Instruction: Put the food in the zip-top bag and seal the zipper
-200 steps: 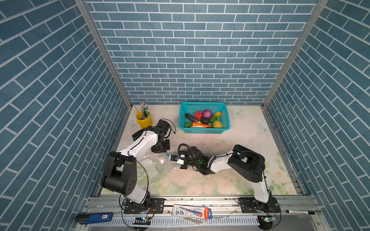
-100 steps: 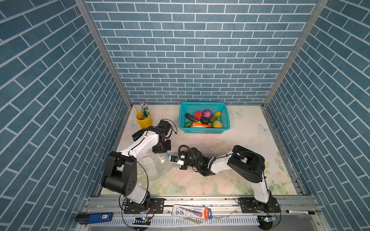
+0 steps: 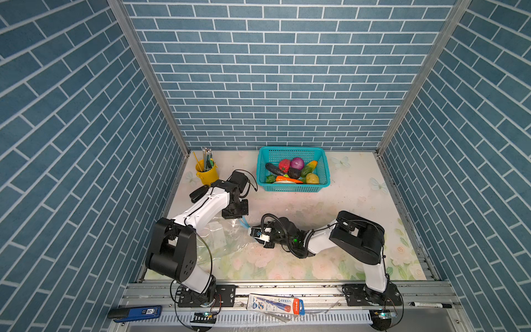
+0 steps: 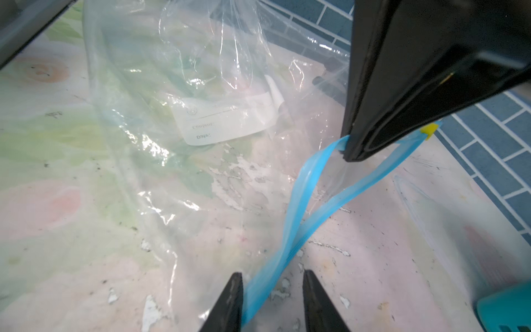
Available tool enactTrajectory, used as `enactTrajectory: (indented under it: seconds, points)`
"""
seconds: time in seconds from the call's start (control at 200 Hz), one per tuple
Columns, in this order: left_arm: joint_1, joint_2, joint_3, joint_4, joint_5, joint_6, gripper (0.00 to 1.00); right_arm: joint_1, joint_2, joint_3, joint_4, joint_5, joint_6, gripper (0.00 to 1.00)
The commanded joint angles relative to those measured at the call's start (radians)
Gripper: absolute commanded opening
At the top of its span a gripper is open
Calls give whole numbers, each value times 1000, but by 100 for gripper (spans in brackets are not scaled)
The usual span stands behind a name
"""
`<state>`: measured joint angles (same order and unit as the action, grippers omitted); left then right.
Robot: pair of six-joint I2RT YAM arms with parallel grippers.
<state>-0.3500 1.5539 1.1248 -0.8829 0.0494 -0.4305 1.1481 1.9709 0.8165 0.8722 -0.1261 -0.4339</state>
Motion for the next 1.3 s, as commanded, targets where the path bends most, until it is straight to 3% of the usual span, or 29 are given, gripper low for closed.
enactTrajectory:
  seconds: [0.0, 0.06, 0.235, 0.43, 0.71, 1.095, 1.29]
  points:
    - [-14, -15, 16, -8, 11, 1, 4, 7, -110, -36, -12, 29, 47, 37]
    - [-17, -20, 12, -7, 15, 2, 3, 6, -156, -43, -56, 33, 70, 37]
    - [-21, -40, 6, 4, 26, 7, 0, -13, -290, 4, -293, 234, 81, 45]
    - [-28, -47, 2, 24, 56, 7, 0, -150, -339, 205, -687, 324, 148, 47]
    - [-34, -46, 4, 43, 93, 7, 0, -355, -237, 574, -1110, 260, 392, 47]
    - [-39, -37, 7, 53, 123, 6, 0, -528, 104, 1112, -1564, 136, 692, 48]
    - [-41, -34, 4, 52, 119, 7, 0, -559, 257, 1288, -1718, 21, 733, 44]
